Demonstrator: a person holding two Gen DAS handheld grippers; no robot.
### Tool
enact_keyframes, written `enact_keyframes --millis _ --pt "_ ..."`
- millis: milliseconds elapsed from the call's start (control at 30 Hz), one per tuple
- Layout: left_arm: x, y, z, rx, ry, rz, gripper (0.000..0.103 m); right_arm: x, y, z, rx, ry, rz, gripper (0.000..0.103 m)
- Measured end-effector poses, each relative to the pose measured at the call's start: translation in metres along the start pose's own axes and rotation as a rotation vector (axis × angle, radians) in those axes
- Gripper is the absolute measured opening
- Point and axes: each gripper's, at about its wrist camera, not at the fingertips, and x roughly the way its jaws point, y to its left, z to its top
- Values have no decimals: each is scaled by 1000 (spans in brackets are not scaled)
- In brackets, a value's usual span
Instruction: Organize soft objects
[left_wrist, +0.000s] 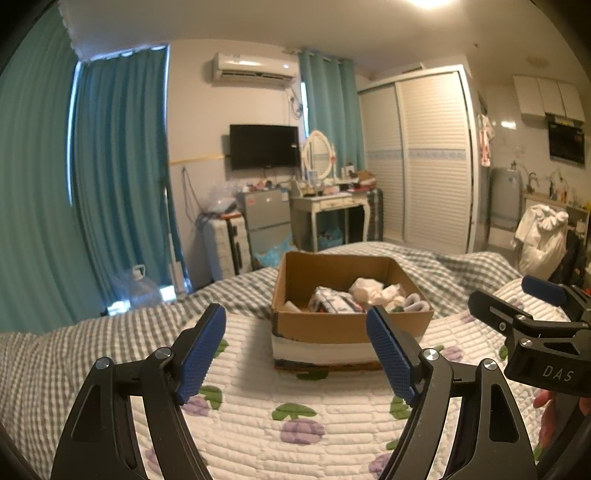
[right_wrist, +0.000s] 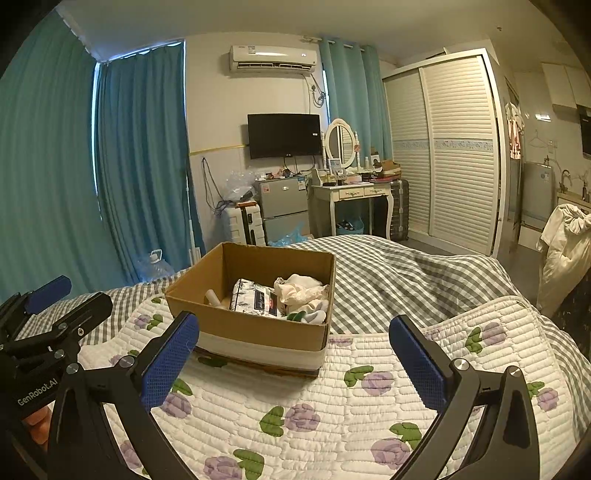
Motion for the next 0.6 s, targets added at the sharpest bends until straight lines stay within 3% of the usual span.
enact_keyframes --millis 600 --pt "0 1 -2 -1 3 -3 80 -1 2 1 -3 5 3 103"
